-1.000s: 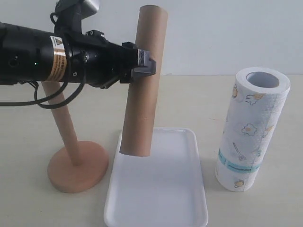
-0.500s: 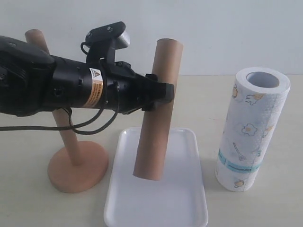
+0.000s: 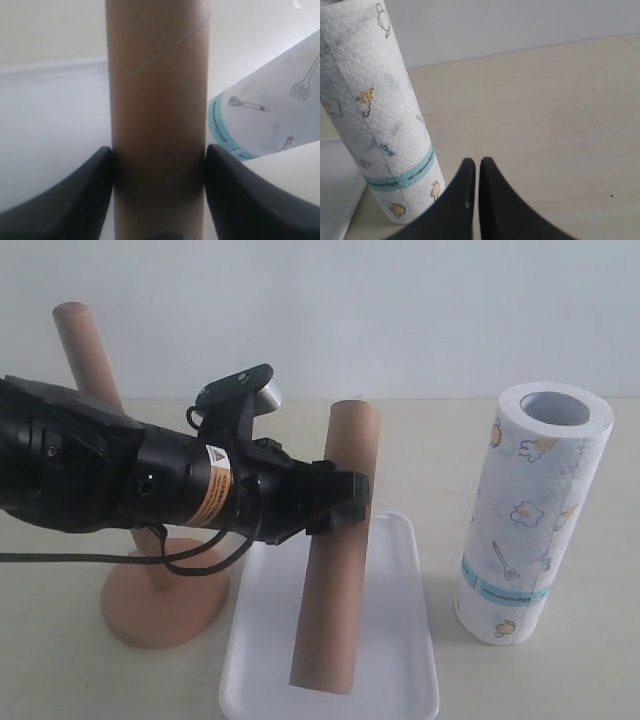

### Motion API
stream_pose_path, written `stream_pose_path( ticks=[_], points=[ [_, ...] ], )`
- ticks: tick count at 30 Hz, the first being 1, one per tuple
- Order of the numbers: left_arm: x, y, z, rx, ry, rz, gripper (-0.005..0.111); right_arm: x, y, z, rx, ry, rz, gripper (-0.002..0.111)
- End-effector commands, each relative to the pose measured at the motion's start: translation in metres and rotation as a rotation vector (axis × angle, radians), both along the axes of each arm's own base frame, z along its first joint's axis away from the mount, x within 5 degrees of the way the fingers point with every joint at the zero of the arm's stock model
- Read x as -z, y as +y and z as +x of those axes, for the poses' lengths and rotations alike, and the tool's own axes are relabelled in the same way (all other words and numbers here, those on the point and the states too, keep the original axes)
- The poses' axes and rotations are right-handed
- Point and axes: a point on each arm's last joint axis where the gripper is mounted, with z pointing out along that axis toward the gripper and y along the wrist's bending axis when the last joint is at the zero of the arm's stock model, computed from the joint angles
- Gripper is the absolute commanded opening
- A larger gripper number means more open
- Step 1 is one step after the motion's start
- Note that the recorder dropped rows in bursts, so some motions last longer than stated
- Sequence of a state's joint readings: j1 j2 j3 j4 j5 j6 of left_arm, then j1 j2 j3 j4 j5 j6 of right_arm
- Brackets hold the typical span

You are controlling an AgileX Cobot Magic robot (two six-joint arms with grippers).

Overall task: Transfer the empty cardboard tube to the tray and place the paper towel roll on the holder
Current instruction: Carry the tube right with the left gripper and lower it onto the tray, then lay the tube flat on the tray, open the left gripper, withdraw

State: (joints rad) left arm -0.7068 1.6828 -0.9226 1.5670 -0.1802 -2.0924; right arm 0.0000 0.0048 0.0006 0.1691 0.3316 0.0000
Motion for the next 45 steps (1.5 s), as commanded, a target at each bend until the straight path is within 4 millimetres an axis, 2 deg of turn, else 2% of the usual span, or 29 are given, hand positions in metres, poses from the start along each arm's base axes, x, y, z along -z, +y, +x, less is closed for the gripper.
stream_pose_path(
  ticks=[1, 8, 14, 25, 34, 45],
  points=[
    [0.012, 0.006, -0.006, -0.039, 0.048, 0.016, 0.004, -0.001, 0.0, 0.0, 0.001, -0.013, 0.0, 0.003],
    [0.014, 0.008, -0.004, -0.09, 0.055, 0.016, 0.004, -0.001, 0.0, 0.0, 0.001, -0.013, 0.0, 0.003],
    [0.035, 0.005, -0.002, -0.09, 0.112, 0.047, 0.004, -0.001, 0.0, 0.0, 0.001, -0.013, 0.0, 0.003],
    [0.039, 0.006, 0.0, -0.103, 0.115, 0.061, 0.004, -0.001, 0.0, 0.0, 0.001, -0.013, 0.0, 0.003],
    [0.055, 0.005, 0.003, -0.121, 0.144, 0.097, 0.004, -0.001, 0.0, 0.0, 0.001, -0.013, 0.0, 0.003],
    [0.049, 0.001, 0.008, -0.134, 0.137, 0.067, 0.004, -0.001, 0.0, 0.0, 0.001, -0.013, 0.0, 0.003]
  ],
)
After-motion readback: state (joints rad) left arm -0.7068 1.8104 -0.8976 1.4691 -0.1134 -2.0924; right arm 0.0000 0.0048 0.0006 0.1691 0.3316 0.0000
